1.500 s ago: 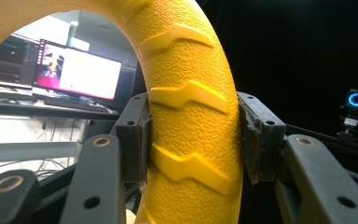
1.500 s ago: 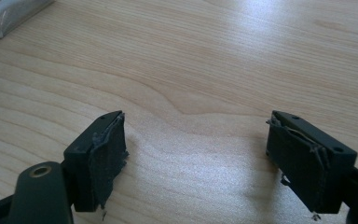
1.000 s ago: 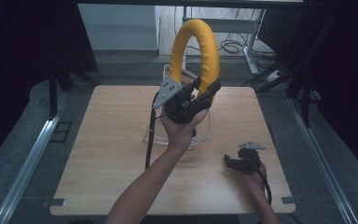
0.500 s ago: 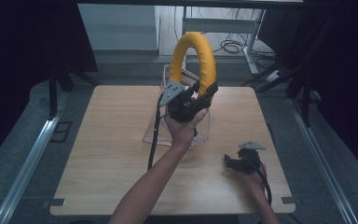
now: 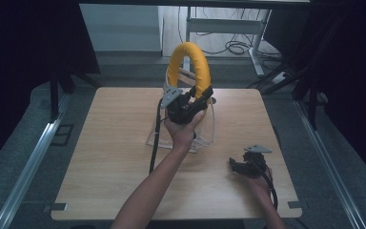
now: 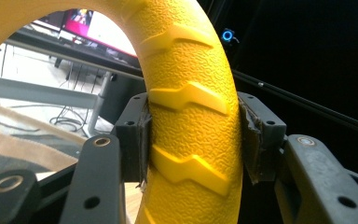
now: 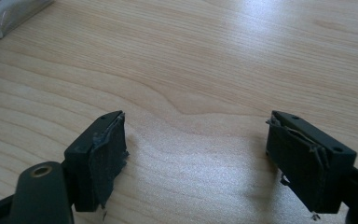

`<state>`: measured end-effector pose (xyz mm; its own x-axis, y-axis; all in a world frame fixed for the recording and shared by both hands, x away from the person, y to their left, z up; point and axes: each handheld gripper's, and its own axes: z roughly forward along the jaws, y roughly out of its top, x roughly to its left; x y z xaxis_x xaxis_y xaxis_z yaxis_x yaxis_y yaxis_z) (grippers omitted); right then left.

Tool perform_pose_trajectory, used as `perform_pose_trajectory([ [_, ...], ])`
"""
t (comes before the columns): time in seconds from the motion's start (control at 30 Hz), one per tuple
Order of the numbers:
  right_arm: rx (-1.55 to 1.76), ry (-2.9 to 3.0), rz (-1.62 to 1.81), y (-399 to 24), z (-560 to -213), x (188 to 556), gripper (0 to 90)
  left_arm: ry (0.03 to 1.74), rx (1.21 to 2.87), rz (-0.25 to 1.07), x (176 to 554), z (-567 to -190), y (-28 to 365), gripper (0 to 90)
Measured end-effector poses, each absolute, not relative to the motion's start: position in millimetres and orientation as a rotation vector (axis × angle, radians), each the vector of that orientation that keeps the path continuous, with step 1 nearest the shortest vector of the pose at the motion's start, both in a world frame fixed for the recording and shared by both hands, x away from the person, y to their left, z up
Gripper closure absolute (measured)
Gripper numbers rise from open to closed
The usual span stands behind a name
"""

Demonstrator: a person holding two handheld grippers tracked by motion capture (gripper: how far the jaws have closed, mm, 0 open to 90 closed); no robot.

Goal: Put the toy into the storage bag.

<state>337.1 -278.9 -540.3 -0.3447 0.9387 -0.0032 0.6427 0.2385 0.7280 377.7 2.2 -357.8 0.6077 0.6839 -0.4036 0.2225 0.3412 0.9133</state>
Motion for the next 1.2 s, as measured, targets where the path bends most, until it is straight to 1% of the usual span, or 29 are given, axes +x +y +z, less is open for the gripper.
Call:
perform_pose_trajectory([
  [0.37,1.443,2.074,0.893,-279,-540,337,19.9,0.961,1.240,0.344,383,-380,2,50.6],
  [0.57,1.442,2.074,0.892,-279,-540,337,20.0,0.964,1.262,0.370,381,-394,-1,50.7],
  [0.67,1.447,2.072,0.894,-279,-540,337,20.0,0.992,1.259,0.354,380,-403,-1,50.5],
  [0.7,1.448,2.072,0.894,-279,-540,337,20.0,1.024,1.254,0.325,382,-411,2,50.4],
  [0.77,1.449,2.072,0.893,-279,-540,337,20.0,1.026,1.235,0.304,383,-419,5,50.3],
  [1.2,1.448,2.072,0.892,-279,-540,337,20.1,1.022,1.258,0.351,377,-419,5,49.3],
])
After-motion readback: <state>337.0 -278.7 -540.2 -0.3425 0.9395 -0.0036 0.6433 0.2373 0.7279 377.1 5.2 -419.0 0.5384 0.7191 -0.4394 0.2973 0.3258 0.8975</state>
